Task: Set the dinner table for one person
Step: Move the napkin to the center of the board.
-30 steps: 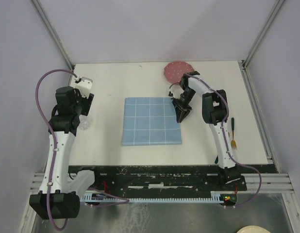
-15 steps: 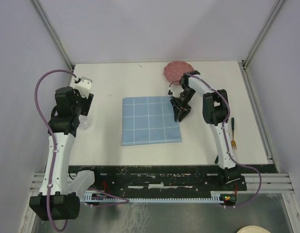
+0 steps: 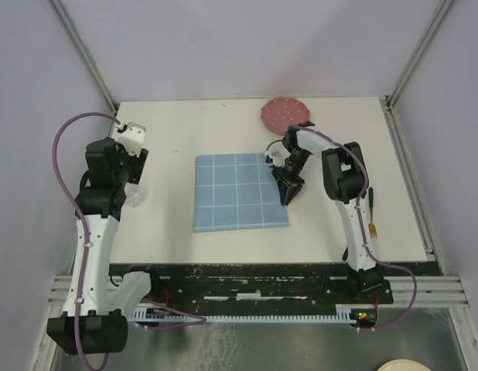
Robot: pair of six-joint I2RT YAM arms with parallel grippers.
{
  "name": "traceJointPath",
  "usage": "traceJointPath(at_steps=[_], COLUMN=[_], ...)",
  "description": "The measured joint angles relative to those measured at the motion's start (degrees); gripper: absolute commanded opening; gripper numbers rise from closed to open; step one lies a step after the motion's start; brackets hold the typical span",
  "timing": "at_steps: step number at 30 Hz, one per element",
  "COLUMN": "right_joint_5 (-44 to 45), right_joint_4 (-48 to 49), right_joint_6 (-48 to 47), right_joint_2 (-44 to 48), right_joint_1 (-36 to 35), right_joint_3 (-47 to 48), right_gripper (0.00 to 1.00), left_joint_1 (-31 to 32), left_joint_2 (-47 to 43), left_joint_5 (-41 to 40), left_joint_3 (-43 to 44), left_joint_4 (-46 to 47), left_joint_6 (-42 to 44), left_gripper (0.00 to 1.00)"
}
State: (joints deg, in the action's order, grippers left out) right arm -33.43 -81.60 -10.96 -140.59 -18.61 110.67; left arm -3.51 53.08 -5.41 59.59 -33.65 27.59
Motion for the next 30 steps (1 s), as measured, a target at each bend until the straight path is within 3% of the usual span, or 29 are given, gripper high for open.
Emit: traceJointPath(at_steps=[11,23,30], right_joint_5=[2.01,8.37,9.62], right_joint_4=[0.74,1.36,1.14], right_joint_6=[0.17,1.75,1.6], right_joint_2=[1.95,2.19,0.83], right_joint_1=[-9.66,-9.22,-9.11], right_joint_3=[-3.67,-1.14,3.43], right_gripper=[0.27,0.18,0.02], left_joint_1=[0.0,0.0,0.0], left_joint_2=[-3.48,-6.99,-6.29], left_joint_5=[0.04,0.07,0.85], left_joint_3=[-0.22,-2.67,-2.51], left_joint_4=[-0.04,-0.11,-0.39], left_joint_6=[0.66,2.16,2.69], left_gripper=[0.67,0.67,0.67])
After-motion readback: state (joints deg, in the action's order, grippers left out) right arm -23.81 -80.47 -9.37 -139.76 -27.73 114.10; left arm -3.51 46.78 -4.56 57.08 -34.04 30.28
